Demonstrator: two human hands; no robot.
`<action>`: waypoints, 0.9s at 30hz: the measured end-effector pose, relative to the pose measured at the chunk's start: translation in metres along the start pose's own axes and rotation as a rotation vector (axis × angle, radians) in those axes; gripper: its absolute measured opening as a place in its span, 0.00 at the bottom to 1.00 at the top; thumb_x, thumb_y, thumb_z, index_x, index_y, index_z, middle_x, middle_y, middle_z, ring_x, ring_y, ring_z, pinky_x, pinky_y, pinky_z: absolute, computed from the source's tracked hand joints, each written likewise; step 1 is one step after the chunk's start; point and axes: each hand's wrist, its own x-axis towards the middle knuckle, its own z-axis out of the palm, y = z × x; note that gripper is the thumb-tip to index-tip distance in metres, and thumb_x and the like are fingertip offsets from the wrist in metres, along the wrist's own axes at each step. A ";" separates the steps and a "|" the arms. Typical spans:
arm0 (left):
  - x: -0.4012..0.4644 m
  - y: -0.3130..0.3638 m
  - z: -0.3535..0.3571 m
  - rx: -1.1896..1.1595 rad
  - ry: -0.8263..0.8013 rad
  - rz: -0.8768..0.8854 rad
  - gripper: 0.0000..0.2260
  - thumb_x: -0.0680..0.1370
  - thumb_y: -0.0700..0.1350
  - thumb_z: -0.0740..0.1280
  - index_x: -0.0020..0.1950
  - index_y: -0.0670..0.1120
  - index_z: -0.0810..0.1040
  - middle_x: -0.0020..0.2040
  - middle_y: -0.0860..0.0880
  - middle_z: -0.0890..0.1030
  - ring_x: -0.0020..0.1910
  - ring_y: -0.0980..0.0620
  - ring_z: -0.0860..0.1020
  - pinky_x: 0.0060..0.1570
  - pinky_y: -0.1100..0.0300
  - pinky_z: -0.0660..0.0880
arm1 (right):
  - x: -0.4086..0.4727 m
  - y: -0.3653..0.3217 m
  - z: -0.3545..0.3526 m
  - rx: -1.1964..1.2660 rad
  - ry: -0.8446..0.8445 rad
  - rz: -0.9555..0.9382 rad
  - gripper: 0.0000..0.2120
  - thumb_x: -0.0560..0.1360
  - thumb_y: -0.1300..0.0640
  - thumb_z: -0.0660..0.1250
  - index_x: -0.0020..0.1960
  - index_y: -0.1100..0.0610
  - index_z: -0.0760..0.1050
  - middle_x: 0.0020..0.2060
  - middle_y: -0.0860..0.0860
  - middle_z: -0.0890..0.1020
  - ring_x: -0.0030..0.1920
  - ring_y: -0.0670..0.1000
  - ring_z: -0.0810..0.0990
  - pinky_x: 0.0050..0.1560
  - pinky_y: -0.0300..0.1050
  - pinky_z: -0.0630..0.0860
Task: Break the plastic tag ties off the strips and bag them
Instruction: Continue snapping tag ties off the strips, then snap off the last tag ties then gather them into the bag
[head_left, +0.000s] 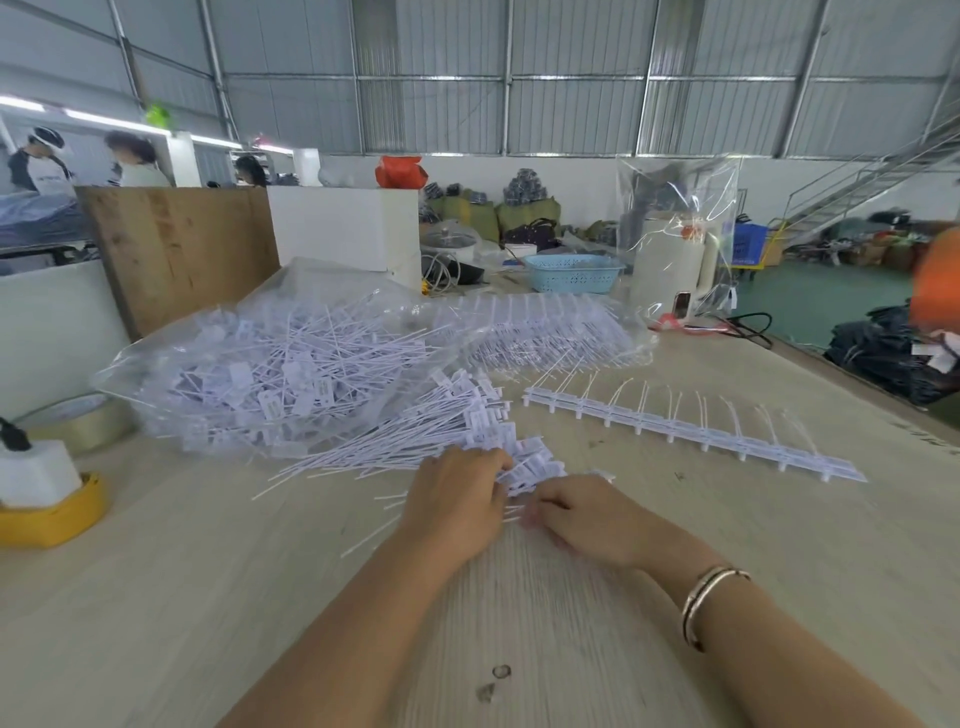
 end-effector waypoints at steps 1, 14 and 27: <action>0.000 -0.001 0.000 -0.001 0.010 0.025 0.15 0.79 0.53 0.59 0.64 0.53 0.72 0.62 0.54 0.76 0.62 0.51 0.71 0.59 0.54 0.67 | -0.001 0.000 -0.003 0.033 0.019 -0.022 0.17 0.76 0.59 0.59 0.32 0.44 0.74 0.26 0.42 0.75 0.28 0.42 0.73 0.38 0.39 0.72; 0.005 -0.026 0.001 0.129 0.025 -0.015 0.06 0.75 0.53 0.66 0.49 0.54 0.75 0.51 0.57 0.76 0.55 0.53 0.72 0.51 0.57 0.62 | 0.015 0.041 -0.005 -0.156 0.271 0.144 0.17 0.77 0.58 0.58 0.65 0.54 0.73 0.59 0.52 0.77 0.57 0.51 0.75 0.51 0.36 0.67; 0.007 -0.046 0.000 0.066 -0.018 -0.011 0.11 0.71 0.56 0.69 0.46 0.57 0.68 0.50 0.58 0.72 0.54 0.55 0.70 0.50 0.57 0.61 | 0.016 0.035 0.007 0.051 0.207 -0.141 0.31 0.71 0.47 0.70 0.70 0.48 0.63 0.56 0.42 0.68 0.43 0.31 0.72 0.42 0.22 0.67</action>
